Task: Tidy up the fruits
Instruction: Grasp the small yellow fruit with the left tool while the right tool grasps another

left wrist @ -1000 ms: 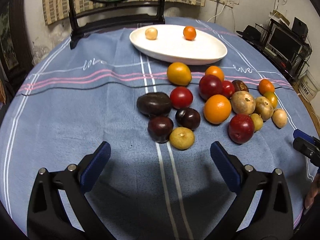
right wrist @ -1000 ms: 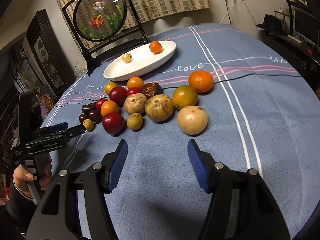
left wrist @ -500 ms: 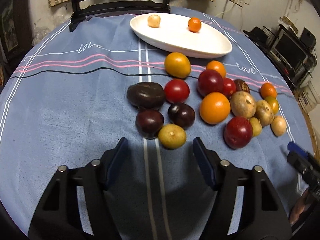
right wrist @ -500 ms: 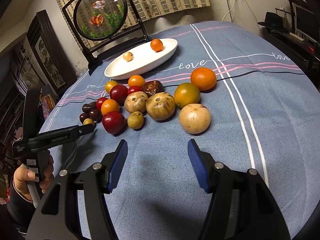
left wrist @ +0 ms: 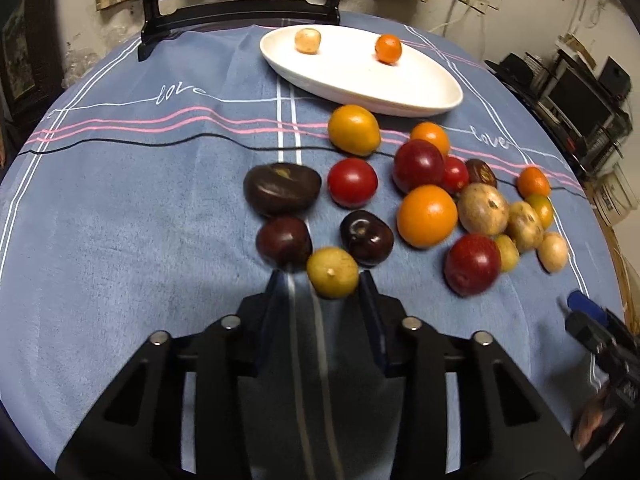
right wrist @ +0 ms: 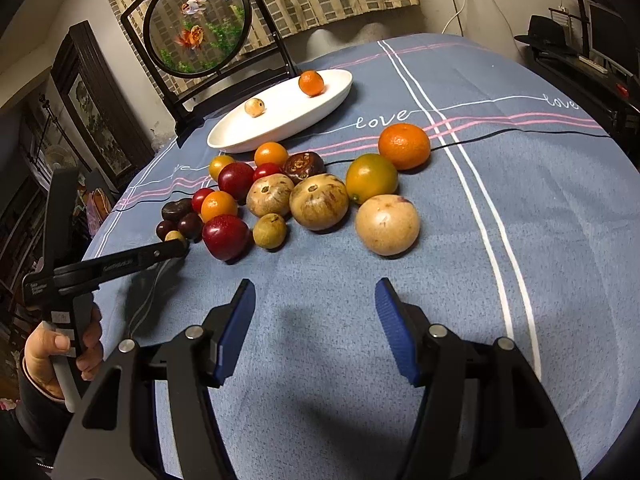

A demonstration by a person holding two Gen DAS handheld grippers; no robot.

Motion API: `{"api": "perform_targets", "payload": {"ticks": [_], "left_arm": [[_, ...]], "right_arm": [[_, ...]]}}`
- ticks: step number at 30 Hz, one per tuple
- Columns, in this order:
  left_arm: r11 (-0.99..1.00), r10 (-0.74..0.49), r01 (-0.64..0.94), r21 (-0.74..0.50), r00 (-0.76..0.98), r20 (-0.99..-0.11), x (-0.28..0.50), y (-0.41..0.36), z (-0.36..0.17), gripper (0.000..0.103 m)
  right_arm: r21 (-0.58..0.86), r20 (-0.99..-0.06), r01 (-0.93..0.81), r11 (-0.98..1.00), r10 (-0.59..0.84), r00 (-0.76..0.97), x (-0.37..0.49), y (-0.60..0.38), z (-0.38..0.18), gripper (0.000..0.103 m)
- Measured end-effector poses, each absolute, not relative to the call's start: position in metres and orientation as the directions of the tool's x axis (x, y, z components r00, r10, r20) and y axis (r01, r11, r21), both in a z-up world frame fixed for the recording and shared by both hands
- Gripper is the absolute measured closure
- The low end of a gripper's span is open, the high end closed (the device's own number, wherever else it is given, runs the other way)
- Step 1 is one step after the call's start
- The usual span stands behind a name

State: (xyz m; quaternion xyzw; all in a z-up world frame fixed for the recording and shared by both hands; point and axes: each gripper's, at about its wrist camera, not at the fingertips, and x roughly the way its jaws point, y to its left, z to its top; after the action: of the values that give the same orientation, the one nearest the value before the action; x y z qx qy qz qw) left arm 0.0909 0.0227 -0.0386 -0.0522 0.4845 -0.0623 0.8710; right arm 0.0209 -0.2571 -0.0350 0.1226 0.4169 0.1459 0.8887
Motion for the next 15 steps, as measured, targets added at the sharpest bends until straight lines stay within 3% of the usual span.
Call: {"api": "perform_targets", "payload": {"ticks": [10,15], "left_arm": [[0.983,-0.181,0.069,-0.17,0.506,-0.843,0.08,0.038,-0.039,0.065],[0.981,-0.192,0.088,-0.171,0.529,-0.827,0.079,0.031,-0.034,0.052]], "right_arm": [[0.335,-0.712,-0.16,0.928,0.361,0.602,0.021,-0.257,-0.037,0.04],[0.33,-0.716,-0.161,0.93,0.358,0.599,0.021,-0.256,-0.037,0.04]]}}
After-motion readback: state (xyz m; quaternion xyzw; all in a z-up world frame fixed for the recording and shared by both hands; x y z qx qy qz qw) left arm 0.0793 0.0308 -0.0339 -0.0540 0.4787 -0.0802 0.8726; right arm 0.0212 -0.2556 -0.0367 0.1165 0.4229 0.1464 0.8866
